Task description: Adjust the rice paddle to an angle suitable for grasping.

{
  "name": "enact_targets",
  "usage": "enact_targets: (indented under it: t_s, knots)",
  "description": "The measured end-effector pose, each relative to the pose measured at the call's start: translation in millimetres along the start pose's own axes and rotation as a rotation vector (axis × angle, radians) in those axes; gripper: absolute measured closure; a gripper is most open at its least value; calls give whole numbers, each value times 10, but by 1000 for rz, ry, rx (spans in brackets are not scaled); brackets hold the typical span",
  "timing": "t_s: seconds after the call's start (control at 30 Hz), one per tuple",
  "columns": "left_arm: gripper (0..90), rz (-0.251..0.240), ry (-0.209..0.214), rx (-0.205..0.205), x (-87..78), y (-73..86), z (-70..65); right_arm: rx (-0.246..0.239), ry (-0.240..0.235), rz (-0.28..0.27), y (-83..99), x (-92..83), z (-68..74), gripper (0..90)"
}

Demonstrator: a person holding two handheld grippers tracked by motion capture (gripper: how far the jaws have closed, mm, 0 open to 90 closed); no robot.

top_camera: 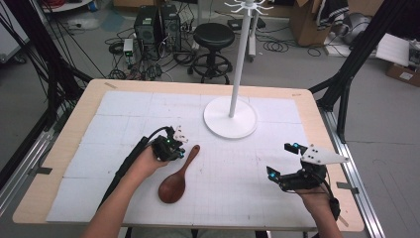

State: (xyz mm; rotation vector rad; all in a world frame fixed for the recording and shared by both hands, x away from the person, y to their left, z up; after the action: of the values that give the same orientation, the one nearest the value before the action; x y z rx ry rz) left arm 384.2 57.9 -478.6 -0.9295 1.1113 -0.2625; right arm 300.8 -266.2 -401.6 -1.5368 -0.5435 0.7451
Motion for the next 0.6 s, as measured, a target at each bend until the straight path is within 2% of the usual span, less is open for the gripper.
enact_targets:
  t_s: [0.43,0.6]
  knots:
    - [898,27,32,29,128,-9,-69,2,1,1,0,-8,1,5]
    - [898,19,44,27,148,-23,-88,0,2,1,-2,-11,1,5]
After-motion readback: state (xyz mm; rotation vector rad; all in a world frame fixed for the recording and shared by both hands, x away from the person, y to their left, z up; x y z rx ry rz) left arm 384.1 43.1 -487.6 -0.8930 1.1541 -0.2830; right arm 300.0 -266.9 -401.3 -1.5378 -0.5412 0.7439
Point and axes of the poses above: each handheld gripper's, and its own axes: x roughly forward along the jaws, y roughly out of its underside, z roughly to its left, the point moved 7 cm from there along x, roughly forward along the jaws, and after that the axes turned 14 degrees about -z, right-handed, at the moved point
